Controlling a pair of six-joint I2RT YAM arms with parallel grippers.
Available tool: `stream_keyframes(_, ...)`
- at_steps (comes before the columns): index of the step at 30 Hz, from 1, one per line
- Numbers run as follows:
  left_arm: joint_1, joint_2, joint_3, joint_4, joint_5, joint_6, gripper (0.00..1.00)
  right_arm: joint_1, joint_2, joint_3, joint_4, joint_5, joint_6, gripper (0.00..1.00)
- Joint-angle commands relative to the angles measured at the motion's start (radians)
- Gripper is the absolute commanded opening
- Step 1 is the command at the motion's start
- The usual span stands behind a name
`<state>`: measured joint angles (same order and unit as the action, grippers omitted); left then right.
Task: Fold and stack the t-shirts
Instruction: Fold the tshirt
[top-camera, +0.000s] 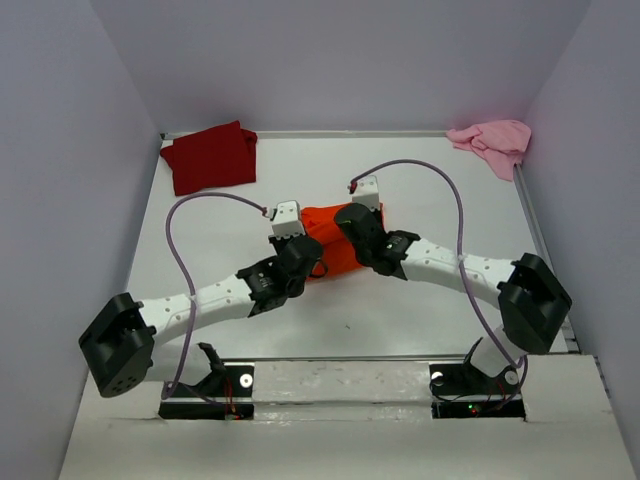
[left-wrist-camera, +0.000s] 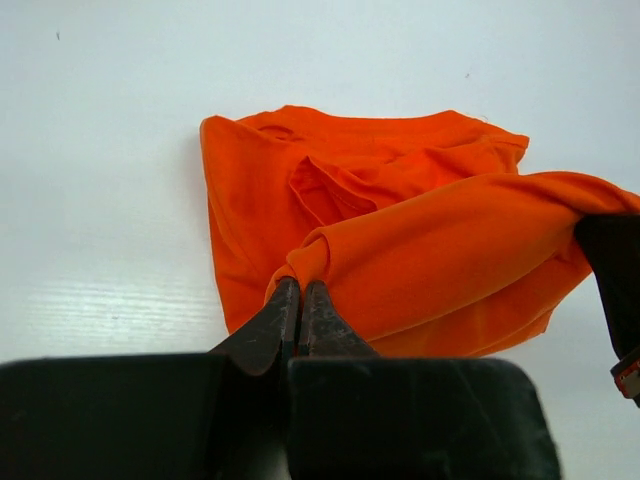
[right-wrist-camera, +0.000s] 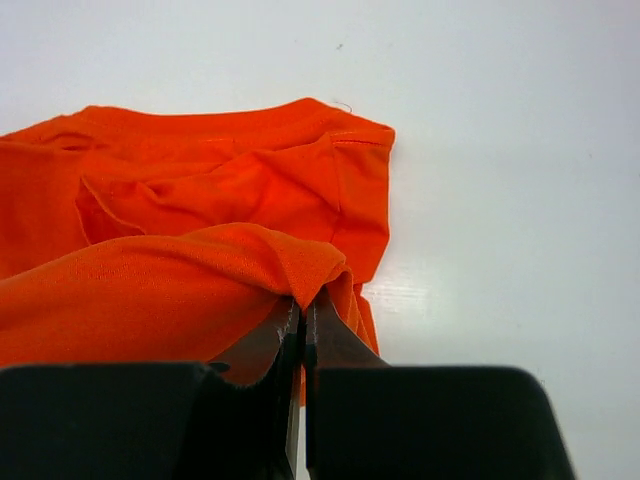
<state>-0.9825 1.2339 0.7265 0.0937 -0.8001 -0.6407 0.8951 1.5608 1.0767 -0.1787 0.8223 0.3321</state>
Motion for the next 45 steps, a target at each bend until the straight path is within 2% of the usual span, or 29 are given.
stream_keyframes(1, 0.067, 0.033, 0.014, 0.158, -0.035, 0.116, 0.00, -0.060, 0.048, 0.081, 0.145, 0.008, -0.110, 0.00)
stream_keyframes(7, 0.149, 0.157, 0.024, 0.265, -0.007, 0.151, 0.00, -0.096, 0.152, 0.143, 0.194, -0.048, -0.136, 0.00)
stream_keyframes(13, 0.222, 0.286, 0.074, 0.307, -0.017, 0.110, 0.00, -0.145, 0.321, 0.183, 0.257, -0.104, -0.116, 0.00)
stream_keyframes(14, 0.229, 0.301, 0.083, 0.305, -0.025, 0.102, 0.00, -0.145, 0.343, 0.196, 0.255, -0.121, -0.108, 0.10)
stream_keyframes(15, 0.240, 0.323, 0.108, 0.292, -0.022, 0.095, 0.14, -0.154, 0.382, 0.210, 0.272, -0.135, -0.110, 0.37)
stream_keyframes(18, 0.242, 0.337, 0.149, 0.264, -0.030, 0.076, 0.60, -0.166, 0.441, 0.252, 0.286, -0.170, -0.128, 0.70)
stream_keyframes(19, 0.242, 0.337, 0.157, 0.256, -0.030, 0.075, 0.69, -0.176, 0.444, 0.258, 0.286, -0.163, -0.134, 0.75)
stream_keyframes(21, 0.242, 0.329, 0.186, 0.226, -0.028, 0.075, 0.76, -0.176, 0.433, 0.261, 0.300, -0.166, -0.163, 0.80)
stream_keyframes(25, 0.242, 0.280, 0.221, 0.196, 0.025, 0.105, 0.80, -0.176, 0.384, 0.238, 0.308, -0.157, -0.197, 0.80)
stream_keyframes(29, 0.242, 0.216, 0.338, 0.089, 0.094, 0.180, 0.80, -0.176, 0.277, 0.184, 0.303, -0.155, -0.211, 0.81)
stream_keyframes(34, 0.266, 0.119, 0.479, -0.038, 0.170, 0.341, 0.81, -0.176, 0.237, 0.121, 0.283, -0.152, -0.174, 0.81)
stream_keyframes(36, 0.309, 0.093, 0.525, -0.054, 0.199, 0.380, 0.82, -0.176, 0.245, 0.098, 0.280, -0.181, -0.139, 0.81)
stream_keyframes(39, 0.361, 0.078, 0.524, -0.054, 0.254, 0.406, 0.82, -0.176, 0.248, 0.094, 0.272, -0.224, -0.111, 0.79)
stream_keyframes(45, 0.412, 0.055, 0.410, 0.052, 0.236, 0.490, 0.82, -0.176, 0.289, 0.152, 0.254, -0.353, -0.130, 0.77)
